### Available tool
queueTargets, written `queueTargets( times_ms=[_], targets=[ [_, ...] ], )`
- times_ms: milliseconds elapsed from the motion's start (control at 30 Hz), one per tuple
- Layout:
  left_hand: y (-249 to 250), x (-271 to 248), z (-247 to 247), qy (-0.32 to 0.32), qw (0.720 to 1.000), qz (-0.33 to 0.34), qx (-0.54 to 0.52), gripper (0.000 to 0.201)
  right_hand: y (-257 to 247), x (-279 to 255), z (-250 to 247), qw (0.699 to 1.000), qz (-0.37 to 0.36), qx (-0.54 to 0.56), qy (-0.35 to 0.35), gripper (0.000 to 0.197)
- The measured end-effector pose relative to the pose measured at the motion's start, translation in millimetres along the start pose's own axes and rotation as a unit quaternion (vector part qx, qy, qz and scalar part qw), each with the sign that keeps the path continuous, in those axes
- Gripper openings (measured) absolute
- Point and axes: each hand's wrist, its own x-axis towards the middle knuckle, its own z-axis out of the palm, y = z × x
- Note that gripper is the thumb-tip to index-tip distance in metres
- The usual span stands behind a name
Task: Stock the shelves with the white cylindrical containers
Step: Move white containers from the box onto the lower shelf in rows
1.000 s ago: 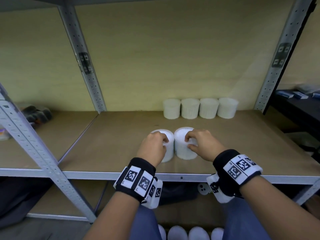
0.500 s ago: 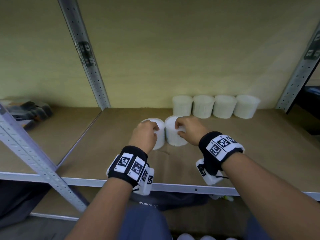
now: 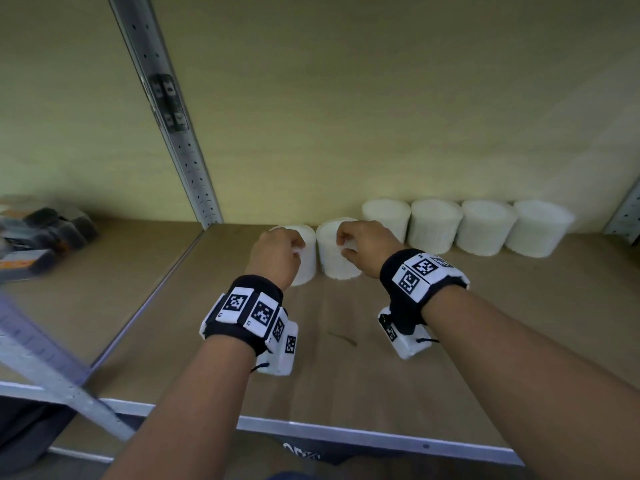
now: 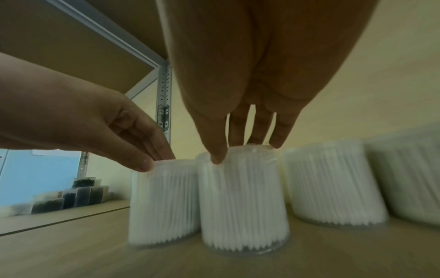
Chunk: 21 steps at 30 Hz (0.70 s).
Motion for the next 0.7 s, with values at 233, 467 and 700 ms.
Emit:
queueTargets(
  times_ms=[233,467,700],
  targets=[
    [-14.4,43.0,9.3,0.014,1.0,0.011,-0.001,0.032,5.1,41.5,8.7,0.999,-0.009,-0.038,0.018,0.022],
    [-10.8,72.3,20.4,0.036,0.999,0.01,0.0,0.033,17.3,65.5,8.9,0.999,-0.001,-0.037,0.022,0.023],
    [-4.0,84.7,29.2,0.036,0.999,0.006,0.011,0.036,26.5,66.2,5.9,0.999,0.001,-0.032,0.029,0.024]
  ],
)
